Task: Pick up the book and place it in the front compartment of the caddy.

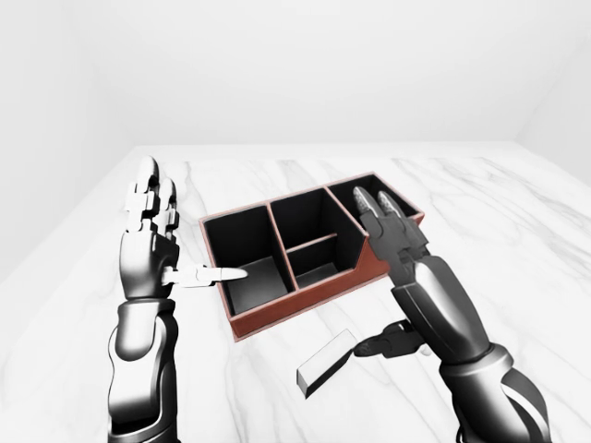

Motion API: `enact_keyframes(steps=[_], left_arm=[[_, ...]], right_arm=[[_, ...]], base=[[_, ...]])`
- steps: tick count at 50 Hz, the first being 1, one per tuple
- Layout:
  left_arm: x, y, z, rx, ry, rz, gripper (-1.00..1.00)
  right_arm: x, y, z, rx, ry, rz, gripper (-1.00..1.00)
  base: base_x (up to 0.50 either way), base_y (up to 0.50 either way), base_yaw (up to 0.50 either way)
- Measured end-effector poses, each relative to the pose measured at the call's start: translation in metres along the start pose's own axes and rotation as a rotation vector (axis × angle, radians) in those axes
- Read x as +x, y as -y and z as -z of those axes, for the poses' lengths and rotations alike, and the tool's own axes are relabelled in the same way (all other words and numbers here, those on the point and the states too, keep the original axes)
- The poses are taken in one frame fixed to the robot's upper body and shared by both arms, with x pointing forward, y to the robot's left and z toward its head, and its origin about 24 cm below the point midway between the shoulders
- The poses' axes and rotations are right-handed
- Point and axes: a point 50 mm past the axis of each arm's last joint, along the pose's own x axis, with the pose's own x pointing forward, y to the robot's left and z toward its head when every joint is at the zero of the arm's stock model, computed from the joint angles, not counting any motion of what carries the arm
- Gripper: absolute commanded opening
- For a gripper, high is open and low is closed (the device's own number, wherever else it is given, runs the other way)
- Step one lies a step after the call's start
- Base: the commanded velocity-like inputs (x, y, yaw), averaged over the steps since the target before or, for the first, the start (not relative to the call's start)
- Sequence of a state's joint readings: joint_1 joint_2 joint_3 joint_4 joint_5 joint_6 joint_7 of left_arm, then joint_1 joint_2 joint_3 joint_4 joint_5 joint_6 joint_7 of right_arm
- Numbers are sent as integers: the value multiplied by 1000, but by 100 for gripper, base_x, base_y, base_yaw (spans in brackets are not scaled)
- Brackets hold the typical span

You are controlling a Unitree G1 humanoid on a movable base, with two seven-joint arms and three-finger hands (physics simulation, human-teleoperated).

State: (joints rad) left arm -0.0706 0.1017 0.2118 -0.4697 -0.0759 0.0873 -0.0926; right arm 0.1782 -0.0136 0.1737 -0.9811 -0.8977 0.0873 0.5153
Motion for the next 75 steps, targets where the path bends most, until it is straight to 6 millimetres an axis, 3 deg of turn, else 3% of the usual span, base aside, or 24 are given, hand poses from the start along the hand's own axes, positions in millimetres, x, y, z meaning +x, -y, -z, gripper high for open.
enact_keyframes(steps=[32,75], left_arm=[[0,1,0,0,-2,2,100],[0,1,0,-1,1,3,100]], right_arm=[[-4,-32,10,53,-59,-106,100],[-8,-58,25,69,-136,-186,100]], base=[[0,0,0],[0,0,0]])
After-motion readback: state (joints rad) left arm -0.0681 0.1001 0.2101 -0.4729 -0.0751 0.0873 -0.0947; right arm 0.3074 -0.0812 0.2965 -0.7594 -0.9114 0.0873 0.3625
